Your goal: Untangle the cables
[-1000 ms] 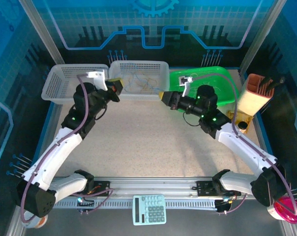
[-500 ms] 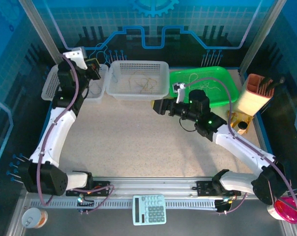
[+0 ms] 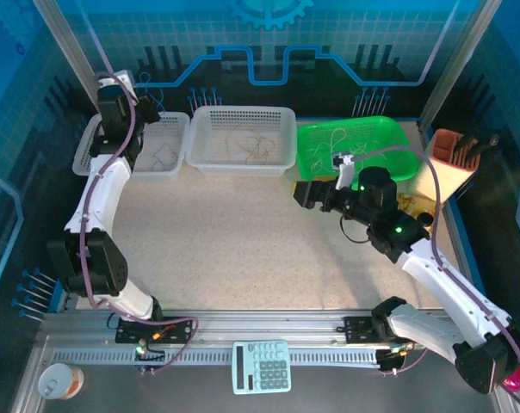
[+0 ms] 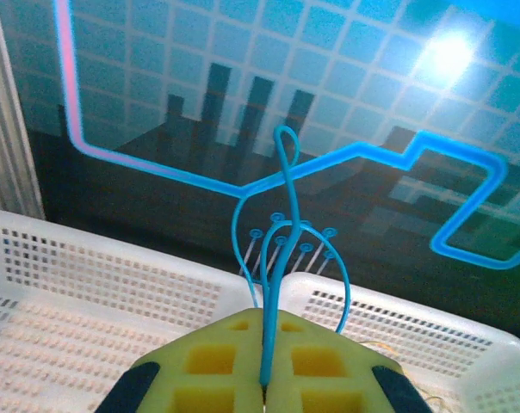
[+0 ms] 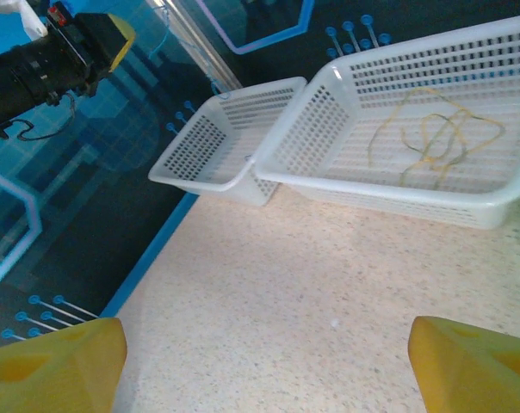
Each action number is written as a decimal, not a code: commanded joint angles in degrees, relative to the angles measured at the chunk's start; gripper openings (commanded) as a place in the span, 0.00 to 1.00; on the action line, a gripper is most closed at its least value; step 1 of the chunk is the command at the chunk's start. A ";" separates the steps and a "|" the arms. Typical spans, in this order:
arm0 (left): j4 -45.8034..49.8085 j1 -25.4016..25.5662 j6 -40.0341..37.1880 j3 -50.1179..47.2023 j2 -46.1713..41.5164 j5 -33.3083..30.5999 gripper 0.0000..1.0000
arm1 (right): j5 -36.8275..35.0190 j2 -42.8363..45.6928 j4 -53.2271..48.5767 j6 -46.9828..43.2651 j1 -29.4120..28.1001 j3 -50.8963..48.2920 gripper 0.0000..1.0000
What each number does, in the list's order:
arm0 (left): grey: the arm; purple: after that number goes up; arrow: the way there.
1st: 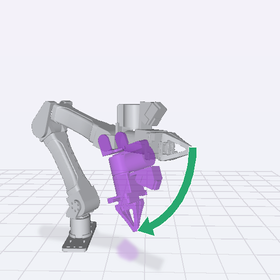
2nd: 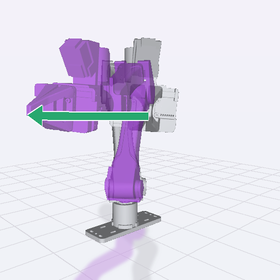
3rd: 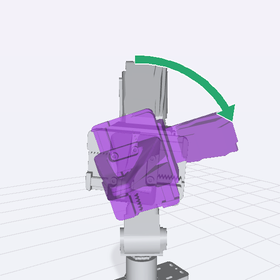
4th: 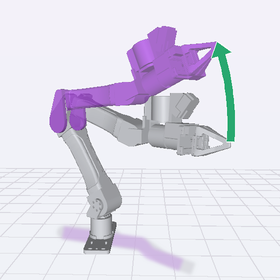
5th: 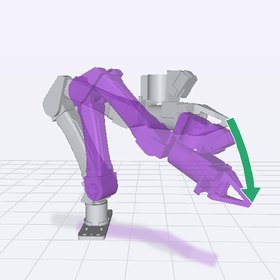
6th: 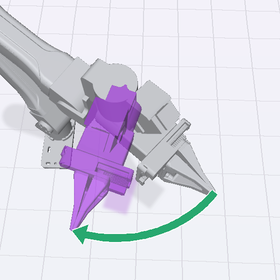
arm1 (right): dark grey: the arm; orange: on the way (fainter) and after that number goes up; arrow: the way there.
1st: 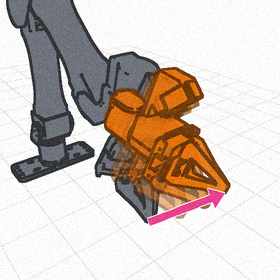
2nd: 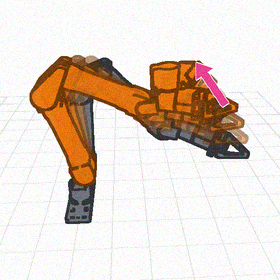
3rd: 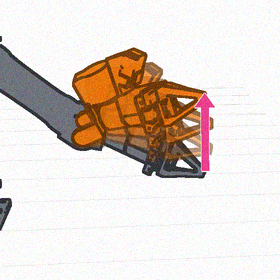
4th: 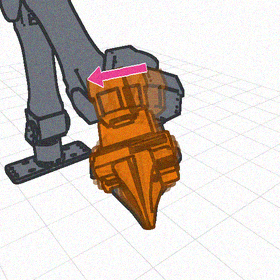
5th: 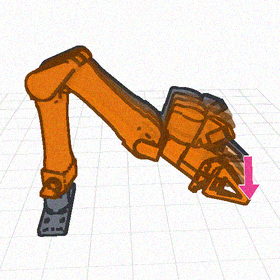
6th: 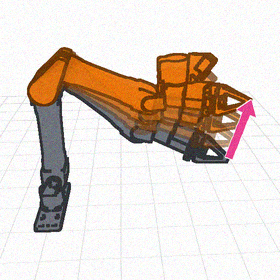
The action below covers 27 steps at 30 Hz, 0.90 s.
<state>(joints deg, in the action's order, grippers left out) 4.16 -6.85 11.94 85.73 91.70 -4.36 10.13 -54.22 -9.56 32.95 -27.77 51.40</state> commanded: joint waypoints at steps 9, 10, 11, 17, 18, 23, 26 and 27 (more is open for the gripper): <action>4.48 -7.13 4.68 3.22 10.88 2.75 0.19 | -2.99 10.02 -12.99 -3.18 6.29 -3.55 0.89; 4.74 -7.45 5.13 3.22 11.24 3.47 0.28 | -3.24 10.48 -13.70 -3.53 6.49 -3.45 0.89; 4.93 -7.79 5.60 3.13 11.47 3.85 0.43 | -3.57 11.11 -14.70 -3.96 6.86 -3.36 0.89; 6.38 -9.10 6.90 3.61 9.99 5.27 0.99 | -4.63 13.02 -17.63 -5.30 8.51 -3.47 0.91; 6.67 -9.23 6.99 3.89 9.38 5.77 0.99 | -4.70 13.08 -17.79 -5.43 8.71 -3.51 0.91; 6.26 -9.23 8.81 3.16 4.12 10.25 0.99 | -6.61 12.45 -18.81 -6.47 8.96 -3.55 1.00; 5.04 -8.91 9.85 0.42 -1.03 13.44 0.99 | -8.95 11.96 -20.15 -7.65 9.02 -3.41 1.00; 4.74 -8.56 9.78 -0.87 -3.15 14.20 0.99 | -10.06 11.95 -20.63 -8.01 8.99 -3.41 1.00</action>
<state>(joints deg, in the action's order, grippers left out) 10.59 -15.79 20.05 86.65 95.85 5.02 3.49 -42.13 -27.62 26.89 -19.68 47.97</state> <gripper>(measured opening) 0.991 0.994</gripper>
